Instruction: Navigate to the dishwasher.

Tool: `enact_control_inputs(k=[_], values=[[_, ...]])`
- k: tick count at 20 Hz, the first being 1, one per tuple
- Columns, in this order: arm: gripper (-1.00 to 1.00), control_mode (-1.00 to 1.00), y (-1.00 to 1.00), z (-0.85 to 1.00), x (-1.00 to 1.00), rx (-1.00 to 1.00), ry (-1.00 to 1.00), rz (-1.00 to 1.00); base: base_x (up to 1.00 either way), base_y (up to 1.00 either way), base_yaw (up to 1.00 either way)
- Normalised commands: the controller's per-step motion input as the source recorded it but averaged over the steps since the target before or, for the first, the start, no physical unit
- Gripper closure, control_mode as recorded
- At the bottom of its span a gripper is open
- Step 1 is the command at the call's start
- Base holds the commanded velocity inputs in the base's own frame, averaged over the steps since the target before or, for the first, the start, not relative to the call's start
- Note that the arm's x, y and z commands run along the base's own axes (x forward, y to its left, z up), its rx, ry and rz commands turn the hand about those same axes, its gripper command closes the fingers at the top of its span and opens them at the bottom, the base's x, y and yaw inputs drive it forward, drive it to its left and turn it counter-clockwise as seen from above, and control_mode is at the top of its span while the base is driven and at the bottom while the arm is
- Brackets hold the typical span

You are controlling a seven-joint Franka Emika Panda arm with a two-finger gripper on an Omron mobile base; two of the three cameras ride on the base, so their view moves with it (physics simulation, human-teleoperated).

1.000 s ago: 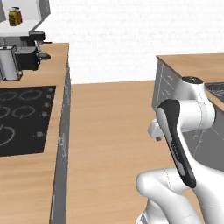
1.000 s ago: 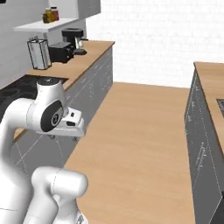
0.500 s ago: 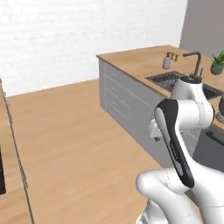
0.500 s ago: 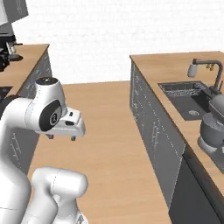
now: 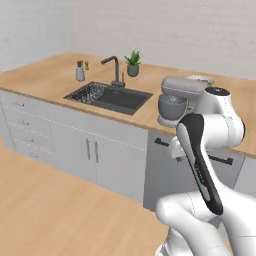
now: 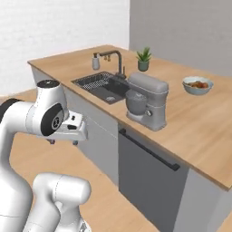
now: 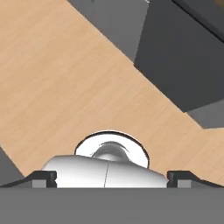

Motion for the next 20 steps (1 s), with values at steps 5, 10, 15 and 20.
enact_control_inputs(k=[5,10,15,20], values=[[-1.0,1.0,0.0,0.0,0.0,0.0,0.0,0.0,0.4,0.0,-0.82],[-1.0,1.0,0.0,0.0,0.0,0.0,0.0,0.0,0.82,0.29,-0.67],[-1.0,1.0,0.0,0.0,0.0,0.0,0.0,0.0,0.93,0.16,-0.24],[-1.0,1.0,0.0,0.0,0.0,0.0,0.0,0.0,0.32,-0.22,-0.25]])
